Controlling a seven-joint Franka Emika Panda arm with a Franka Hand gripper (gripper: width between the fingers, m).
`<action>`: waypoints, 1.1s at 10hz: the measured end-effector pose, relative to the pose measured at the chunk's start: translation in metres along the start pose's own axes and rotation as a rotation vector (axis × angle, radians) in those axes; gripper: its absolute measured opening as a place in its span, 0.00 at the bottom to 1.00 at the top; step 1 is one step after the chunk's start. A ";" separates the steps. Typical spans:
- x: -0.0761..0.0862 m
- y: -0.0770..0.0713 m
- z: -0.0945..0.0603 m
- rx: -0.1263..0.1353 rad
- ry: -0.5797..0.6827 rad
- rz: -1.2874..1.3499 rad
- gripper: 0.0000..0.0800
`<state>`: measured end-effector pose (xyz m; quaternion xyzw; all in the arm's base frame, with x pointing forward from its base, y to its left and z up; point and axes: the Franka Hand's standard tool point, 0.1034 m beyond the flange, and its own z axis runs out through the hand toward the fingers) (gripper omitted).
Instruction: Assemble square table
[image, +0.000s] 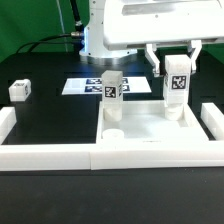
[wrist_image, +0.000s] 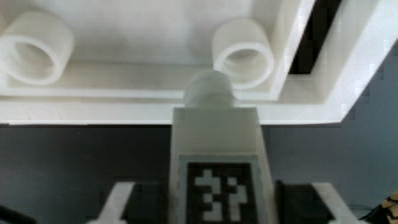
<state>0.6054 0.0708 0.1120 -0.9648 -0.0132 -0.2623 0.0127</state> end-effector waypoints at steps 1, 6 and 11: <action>0.002 -0.002 0.005 0.001 0.000 -0.003 0.36; -0.012 -0.015 0.020 0.007 -0.024 -0.025 0.36; -0.012 -0.017 0.027 0.008 -0.022 -0.032 0.36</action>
Offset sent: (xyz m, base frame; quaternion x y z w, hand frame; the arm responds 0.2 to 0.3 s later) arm 0.0013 0.0101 -0.0153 -0.0005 0.0066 0.0117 0.9999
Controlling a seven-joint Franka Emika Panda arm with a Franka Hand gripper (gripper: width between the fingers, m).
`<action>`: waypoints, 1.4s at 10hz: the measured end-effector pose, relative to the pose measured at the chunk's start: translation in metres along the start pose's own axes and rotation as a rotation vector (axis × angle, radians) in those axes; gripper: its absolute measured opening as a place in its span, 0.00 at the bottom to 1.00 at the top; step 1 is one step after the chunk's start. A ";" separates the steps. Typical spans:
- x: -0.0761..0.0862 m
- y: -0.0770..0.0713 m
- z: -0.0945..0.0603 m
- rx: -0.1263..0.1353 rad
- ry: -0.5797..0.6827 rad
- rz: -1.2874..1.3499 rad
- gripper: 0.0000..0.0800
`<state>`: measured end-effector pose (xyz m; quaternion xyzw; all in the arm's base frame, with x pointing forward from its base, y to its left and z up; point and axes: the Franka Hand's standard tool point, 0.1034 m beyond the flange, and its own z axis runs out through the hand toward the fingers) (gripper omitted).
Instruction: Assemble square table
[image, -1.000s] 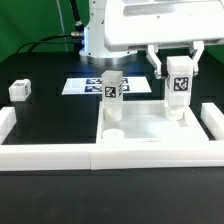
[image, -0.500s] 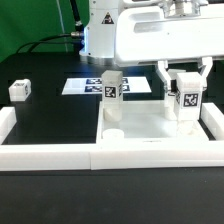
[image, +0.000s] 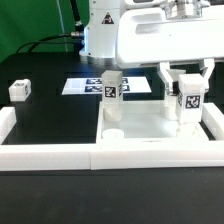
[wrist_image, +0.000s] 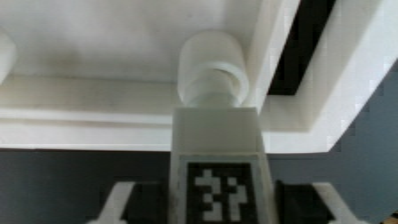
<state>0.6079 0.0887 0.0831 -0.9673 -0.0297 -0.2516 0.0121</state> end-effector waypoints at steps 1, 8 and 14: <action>-0.001 0.000 0.002 0.000 -0.002 -0.001 0.36; -0.008 0.001 0.007 -0.004 -0.007 -0.010 0.39; -0.008 0.001 0.008 -0.004 -0.007 -0.011 0.81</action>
Offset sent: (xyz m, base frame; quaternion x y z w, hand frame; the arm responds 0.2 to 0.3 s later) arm -0.0018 0.0003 -0.0116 0.0061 0.0023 0.0024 1.0000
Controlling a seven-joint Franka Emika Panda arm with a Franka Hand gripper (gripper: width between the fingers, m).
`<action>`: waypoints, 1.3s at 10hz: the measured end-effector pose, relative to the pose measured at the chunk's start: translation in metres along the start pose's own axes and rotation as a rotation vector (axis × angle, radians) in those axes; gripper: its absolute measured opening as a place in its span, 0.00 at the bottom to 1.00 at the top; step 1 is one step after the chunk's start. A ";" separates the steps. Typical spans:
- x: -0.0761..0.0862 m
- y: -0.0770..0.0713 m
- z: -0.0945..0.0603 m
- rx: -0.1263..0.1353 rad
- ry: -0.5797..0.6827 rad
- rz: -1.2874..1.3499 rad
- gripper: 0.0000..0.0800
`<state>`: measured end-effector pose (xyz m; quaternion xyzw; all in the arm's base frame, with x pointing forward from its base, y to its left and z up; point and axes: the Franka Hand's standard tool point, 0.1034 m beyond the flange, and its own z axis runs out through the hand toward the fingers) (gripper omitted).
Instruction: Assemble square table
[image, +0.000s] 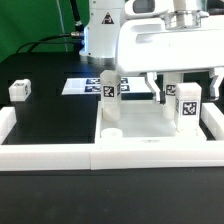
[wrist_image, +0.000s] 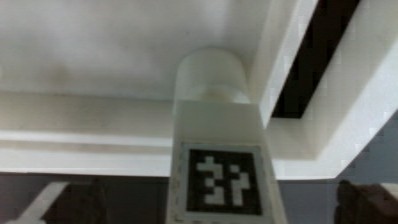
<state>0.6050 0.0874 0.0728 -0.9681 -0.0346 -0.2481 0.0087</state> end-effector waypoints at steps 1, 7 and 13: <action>0.000 0.000 0.000 0.000 0.000 0.000 0.81; 0.040 0.013 -0.024 0.020 -0.271 0.142 0.81; 0.013 -0.011 0.015 0.029 -0.485 0.200 0.81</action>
Offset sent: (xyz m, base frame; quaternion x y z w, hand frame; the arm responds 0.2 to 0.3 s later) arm 0.0012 -0.0283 0.0488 -0.0488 -0.1536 0.0838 0.9834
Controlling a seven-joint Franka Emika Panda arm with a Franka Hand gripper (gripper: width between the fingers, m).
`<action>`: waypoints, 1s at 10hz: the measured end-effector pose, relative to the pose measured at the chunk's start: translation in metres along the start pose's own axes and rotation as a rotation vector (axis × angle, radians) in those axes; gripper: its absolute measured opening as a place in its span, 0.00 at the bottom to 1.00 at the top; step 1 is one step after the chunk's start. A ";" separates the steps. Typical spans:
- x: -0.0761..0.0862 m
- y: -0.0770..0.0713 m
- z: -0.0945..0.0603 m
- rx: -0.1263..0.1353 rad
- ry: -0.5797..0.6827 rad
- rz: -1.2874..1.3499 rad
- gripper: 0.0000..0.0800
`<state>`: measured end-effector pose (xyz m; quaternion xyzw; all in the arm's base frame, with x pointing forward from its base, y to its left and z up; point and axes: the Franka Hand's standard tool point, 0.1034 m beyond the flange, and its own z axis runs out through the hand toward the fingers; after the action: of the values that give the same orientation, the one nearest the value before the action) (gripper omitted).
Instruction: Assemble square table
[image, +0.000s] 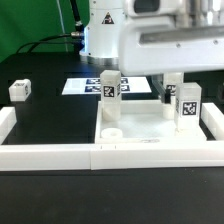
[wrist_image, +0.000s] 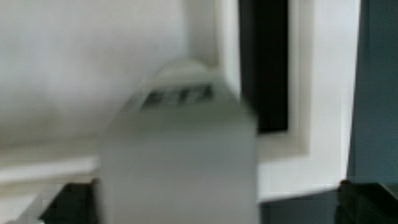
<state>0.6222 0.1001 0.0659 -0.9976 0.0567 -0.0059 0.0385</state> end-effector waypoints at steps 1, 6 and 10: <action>-0.009 0.000 0.007 -0.003 -0.012 -0.003 0.81; -0.013 0.004 -0.006 0.000 -0.004 -0.007 0.81; -0.011 0.004 -0.006 0.001 0.012 0.021 0.47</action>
Offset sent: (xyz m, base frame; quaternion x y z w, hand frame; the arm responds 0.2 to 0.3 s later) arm -0.0148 -0.0113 0.0173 -0.0073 -0.0182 -0.0181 0.9996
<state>0.6109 0.0966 0.0717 -0.9969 0.0673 -0.0114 0.0384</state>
